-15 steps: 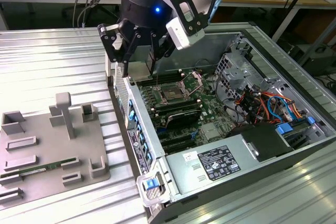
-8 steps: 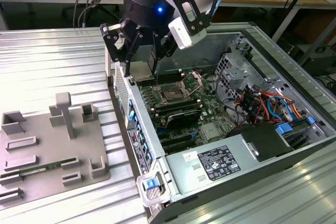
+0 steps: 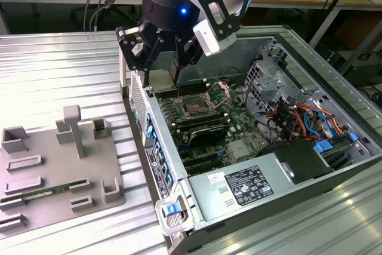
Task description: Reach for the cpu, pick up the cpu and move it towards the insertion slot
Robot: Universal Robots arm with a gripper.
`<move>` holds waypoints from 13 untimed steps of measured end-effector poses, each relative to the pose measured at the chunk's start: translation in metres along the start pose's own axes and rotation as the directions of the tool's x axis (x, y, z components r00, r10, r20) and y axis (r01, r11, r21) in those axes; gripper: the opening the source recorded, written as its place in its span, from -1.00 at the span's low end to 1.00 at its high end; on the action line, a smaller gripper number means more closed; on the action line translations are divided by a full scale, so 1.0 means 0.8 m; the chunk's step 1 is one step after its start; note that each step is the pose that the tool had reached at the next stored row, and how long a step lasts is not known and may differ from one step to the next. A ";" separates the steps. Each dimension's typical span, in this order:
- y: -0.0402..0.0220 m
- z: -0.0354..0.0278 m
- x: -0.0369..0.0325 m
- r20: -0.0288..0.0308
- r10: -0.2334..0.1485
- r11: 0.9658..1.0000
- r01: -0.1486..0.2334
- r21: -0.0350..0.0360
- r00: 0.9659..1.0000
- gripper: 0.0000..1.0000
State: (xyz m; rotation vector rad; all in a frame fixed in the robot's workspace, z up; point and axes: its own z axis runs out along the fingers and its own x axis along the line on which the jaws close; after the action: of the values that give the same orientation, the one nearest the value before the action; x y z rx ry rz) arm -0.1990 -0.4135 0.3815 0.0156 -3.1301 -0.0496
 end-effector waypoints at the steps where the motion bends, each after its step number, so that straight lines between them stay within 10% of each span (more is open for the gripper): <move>1: 0.0000 0.0000 -0.0019 0.000 0.000 1.000 0.000 0.000 1.000 0.09; 13: 0.0016 -0.0001 -0.0140 0.000 0.000 1.000 0.000 0.000 1.000 0.09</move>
State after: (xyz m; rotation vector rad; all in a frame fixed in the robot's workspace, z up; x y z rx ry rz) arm -0.1878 -0.4120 0.3815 0.0154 -3.1302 -0.0496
